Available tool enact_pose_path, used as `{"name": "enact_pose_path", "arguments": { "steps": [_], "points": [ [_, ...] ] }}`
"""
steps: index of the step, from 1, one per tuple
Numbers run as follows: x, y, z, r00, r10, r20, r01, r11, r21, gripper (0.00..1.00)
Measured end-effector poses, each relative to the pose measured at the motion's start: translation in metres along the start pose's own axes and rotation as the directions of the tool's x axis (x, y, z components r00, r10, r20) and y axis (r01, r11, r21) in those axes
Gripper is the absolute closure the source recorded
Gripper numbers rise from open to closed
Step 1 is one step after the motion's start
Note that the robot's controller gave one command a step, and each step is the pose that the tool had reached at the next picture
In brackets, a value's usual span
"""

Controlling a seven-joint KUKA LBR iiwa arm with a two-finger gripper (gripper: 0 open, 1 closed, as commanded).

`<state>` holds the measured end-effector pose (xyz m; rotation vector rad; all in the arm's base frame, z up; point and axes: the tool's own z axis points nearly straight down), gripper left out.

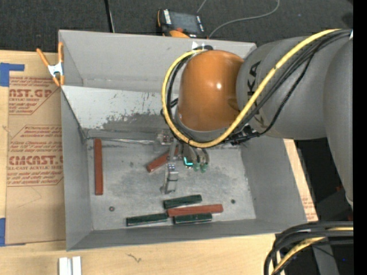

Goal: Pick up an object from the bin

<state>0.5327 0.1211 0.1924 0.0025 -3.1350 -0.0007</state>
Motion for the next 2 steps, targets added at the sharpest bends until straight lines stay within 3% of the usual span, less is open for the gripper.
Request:
{"name": "enact_pose_path", "arguments": {
  "steps": [1,2],
  "points": [
    [-0.0559,-0.0559,0.1268,0.991,-0.134,0.004,0.134,0.991,0.003,0.00],
    [-0.0564,-0.0546,0.1267,0.991,-0.135,0.009,0.135,0.991,0.000,0.00]
  ]
}}
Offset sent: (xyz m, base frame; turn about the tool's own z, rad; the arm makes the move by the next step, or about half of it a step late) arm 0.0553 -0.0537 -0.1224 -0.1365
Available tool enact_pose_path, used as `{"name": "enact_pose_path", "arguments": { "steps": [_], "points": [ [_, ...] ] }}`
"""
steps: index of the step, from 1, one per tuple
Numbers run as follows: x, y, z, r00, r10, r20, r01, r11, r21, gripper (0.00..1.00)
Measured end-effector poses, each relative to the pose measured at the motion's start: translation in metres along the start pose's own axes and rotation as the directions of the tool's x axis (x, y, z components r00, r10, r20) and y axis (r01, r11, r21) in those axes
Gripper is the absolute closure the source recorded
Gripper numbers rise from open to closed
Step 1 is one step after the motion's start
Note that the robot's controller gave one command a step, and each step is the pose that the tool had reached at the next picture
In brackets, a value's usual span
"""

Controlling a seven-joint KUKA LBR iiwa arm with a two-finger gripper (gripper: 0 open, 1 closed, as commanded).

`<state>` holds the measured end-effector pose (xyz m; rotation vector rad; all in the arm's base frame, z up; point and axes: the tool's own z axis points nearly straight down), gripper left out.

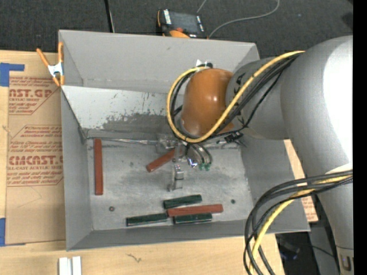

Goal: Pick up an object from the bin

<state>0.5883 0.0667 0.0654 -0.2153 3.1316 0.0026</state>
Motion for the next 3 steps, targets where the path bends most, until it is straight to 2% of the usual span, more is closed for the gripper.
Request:
{"name": "enact_pose_path", "arguments": {
  "steps": [3],
  "points": [
    [-0.0017,0.0026,-0.0006,1.000,0.000,0.000,0.000,1.000,0.000,0.00]
  ]
}}
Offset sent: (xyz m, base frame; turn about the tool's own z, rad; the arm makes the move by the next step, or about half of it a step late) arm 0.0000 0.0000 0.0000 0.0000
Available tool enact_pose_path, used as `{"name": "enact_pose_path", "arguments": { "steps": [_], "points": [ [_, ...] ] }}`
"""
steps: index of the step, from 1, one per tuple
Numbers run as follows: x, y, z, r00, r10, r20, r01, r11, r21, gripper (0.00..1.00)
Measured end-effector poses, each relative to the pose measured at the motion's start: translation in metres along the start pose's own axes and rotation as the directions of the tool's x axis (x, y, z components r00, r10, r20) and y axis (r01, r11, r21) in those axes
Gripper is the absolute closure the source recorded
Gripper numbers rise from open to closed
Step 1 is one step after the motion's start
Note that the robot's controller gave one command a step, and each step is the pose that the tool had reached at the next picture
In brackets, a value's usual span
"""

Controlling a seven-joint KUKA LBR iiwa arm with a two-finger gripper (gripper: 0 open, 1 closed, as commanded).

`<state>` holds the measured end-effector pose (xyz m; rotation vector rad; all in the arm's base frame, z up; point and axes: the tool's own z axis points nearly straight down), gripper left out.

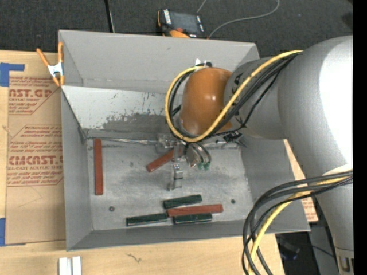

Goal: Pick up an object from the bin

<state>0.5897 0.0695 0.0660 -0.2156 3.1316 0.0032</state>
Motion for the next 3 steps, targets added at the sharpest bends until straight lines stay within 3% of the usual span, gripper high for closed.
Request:
{"name": "enact_pose_path", "arguments": {
  "steps": [1,2,3],
  "points": [
    [0.000,0.000,0.000,1.000,0.000,0.001,0.000,1.000,0.000,1.00],
    [-0.001,0.001,-0.004,1.000,0.000,0.000,0.000,1.000,0.000,1.00],
    [-0.004,0.001,-0.096,1.000,0.000,0.008,0.000,1.000,0.002,1.00]
  ]
}}
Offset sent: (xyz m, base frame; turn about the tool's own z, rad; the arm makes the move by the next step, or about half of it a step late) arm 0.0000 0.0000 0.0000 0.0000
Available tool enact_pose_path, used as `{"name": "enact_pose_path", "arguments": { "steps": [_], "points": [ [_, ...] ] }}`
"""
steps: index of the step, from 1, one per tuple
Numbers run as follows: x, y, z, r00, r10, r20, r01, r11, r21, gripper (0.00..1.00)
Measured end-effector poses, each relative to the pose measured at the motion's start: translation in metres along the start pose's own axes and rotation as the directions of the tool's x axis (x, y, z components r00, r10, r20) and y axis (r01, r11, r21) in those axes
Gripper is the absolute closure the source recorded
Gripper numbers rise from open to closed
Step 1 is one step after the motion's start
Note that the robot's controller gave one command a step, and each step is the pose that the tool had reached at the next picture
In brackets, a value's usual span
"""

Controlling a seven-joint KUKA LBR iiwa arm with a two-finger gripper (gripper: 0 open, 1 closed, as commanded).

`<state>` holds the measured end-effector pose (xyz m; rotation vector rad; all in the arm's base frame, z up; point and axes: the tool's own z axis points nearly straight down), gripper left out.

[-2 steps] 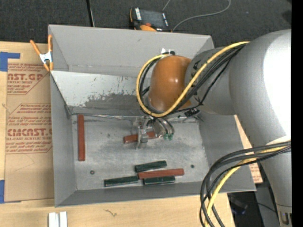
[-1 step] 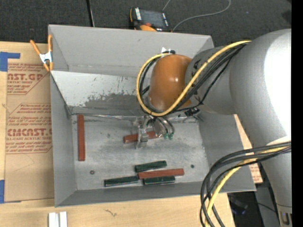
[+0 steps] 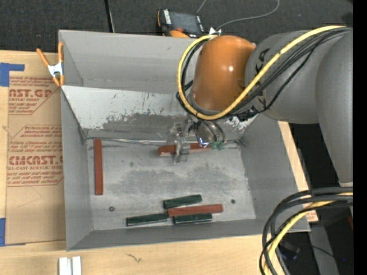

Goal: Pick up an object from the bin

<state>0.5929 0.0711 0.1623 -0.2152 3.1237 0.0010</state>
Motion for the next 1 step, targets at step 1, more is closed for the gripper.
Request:
{"name": "enact_pose_path", "arguments": {
  "steps": [1],
  "points": [
    [-0.0008,0.0002,-0.0062,1.000,0.000,-0.007,0.000,1.000,-0.001,1.00]
  ]
}}
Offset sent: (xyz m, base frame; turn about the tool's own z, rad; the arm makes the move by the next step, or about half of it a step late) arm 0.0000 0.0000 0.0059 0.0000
